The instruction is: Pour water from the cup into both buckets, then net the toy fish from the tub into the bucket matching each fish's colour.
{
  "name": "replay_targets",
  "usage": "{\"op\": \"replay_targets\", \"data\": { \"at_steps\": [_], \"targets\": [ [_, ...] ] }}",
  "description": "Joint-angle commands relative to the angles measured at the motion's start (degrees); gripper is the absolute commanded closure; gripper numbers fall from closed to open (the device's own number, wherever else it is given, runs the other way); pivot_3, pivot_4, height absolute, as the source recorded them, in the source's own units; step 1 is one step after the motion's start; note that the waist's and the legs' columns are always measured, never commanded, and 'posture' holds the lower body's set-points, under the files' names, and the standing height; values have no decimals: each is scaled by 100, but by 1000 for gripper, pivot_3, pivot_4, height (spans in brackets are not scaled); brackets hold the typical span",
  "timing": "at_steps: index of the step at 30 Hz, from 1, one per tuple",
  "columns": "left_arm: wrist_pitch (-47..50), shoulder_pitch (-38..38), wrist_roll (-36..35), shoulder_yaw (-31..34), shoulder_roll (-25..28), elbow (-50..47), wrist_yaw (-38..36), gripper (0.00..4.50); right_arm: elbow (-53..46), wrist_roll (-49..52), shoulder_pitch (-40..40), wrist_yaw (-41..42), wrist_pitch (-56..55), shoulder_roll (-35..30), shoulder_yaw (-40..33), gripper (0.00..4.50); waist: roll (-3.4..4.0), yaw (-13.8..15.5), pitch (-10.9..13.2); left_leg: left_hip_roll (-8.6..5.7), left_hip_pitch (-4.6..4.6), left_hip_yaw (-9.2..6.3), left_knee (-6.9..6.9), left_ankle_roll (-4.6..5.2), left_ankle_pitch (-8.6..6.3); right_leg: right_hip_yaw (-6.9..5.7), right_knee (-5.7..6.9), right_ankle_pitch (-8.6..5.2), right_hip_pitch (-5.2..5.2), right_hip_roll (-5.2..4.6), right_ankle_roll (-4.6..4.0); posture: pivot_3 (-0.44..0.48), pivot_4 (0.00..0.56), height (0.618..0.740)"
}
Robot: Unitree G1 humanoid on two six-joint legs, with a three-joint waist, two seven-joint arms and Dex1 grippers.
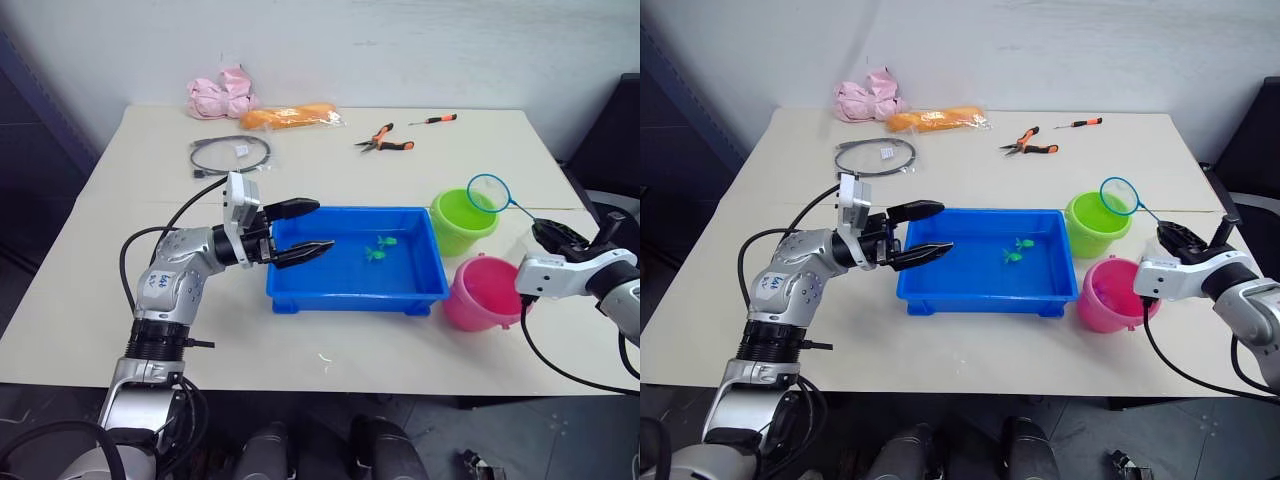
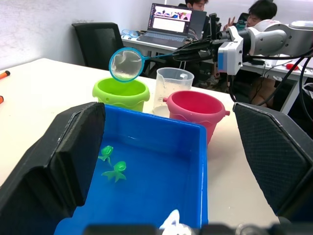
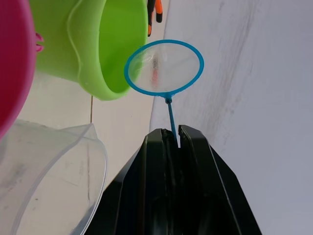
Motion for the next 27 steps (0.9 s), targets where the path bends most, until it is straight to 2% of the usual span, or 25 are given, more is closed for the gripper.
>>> {"op": "replay_targets", "data": {
  "at_steps": [1,4,8,11,13,16,21,24,27],
  "targets": [
    [-115,81,-13,89,102,-236,-16,30,-471,1680,-290,588,439,538,-693,4500,0,0,0,0,0,1,0,0,0,1,0,0,0,0,0,0,150,740],
    [-168,130,-14,190,257,-165,-77,30,-1207,3419,-364,1597,1224,897,-895,4500,0,-37,0,3,3,-2,-1,-1,0,3,1,0,1,6,0,0,150,740],
    [-275,198,-13,291,508,-32,-192,30,-2565,5400,-298,2312,3365,1019,-1032,4500,1,-53,0,9,4,-6,-2,-1,0,1,3,0,2,3,-2,0,150,740],
    [-313,263,-4,345,672,51,-254,30,-3446,6525,-223,2117,4983,1036,-928,4500,1,-53,0,14,4,-11,-2,5,-4,-1,-1,0,4,-18,-5,0,150,740],
    [-333,310,21,343,744,53,-290,30,-3825,7033,-250,1614,6021,1157,-833,4500,1,-28,0,12,4,-14,-2,8,-7,-3,-3,0,5,-25,-6,0,150,740],
    [-313,386,8,340,785,-36,-276,30,-4202,7510,-286,1040,6915,1448,-732,4500,1,-10,0,12,3,-15,-2,11,-11,-3,-7,0,5,-35,-8,0,150,740],
    [-230,507,-26,332,809,-227,-210,30,-4326,7734,-383,530,7617,1709,-781,4500,1,-1,0,11,-4,-14,-3,10,-13,-4,-11,1,0,-33,-10,0,150,740],
    [-186,541,-22,332,848,-267,-208,30,-4248,7281,-484,650,7509,1248,-691,4500,2,2,0,11,-5,-13,-3,11,-14,-5,-13,1,0,-29,-10,0,150,740],
    [-175,549,-13,327,861,-266,-205,30,-4123,6328,-492,1002,6706,526,-280,4500,2,-1,0,5,-8,-4,-3,16,-16,-4,-12,2,-8,-24,-9,0,150,740]
  ]
}}
